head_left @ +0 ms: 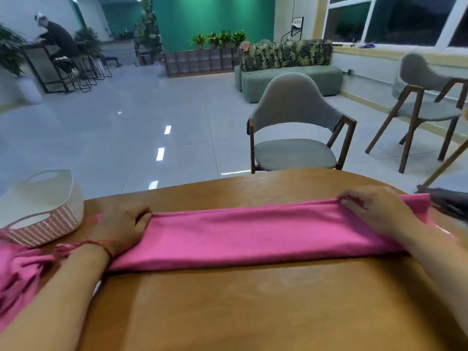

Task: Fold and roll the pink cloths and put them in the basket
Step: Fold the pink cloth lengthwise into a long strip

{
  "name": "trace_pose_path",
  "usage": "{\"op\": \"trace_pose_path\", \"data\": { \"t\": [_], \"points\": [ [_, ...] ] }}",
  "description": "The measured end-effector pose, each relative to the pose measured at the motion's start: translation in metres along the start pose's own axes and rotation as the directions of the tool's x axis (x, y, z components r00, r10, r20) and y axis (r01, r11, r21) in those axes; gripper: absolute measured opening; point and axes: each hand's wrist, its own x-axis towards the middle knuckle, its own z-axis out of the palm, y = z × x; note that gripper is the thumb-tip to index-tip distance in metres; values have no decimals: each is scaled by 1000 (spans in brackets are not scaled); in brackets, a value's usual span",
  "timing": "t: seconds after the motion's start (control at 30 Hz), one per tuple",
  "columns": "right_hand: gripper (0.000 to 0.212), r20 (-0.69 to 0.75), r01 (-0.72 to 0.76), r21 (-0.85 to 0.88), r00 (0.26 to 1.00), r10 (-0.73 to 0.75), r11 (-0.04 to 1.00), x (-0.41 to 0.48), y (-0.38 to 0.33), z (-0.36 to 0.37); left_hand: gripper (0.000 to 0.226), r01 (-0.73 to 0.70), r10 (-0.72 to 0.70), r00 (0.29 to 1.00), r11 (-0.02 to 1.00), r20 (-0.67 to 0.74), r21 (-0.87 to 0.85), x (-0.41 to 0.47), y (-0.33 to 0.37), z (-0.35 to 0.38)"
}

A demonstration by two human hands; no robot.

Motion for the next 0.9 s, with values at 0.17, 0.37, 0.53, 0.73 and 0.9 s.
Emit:
{"op": "trace_pose_path", "data": {
  "t": [0.17, 0.37, 0.53, 0.73, 0.9],
  "points": [
    [8, -43, -90, 70, 995, 93, 993, 0, 16, 37, 16, 146, -145, 989, 982, 20, -120, -2, -23, 18],
    [18, -27, -154, 6, 988, 154, 988, 4, 25, 40, 18, 234, -229, 972, 967, 63, -102, -5, -45, 1],
    [14, -64, -150, -17, 987, 149, 988, 4, 26, 43, 14, 280, -291, 957, 936, -20, -215, -5, -47, 0],
    [13, -89, -155, -47, 985, 150, 987, 3, 27, 45, 12, 277, -280, 960, 957, -27, -87, 3, -52, 15],
    [4, -117, -130, -100, 986, 118, 987, 4, 25, 38, 10, 242, -245, 969, 965, -19, -101, -1, -61, 19]
  ]
}}
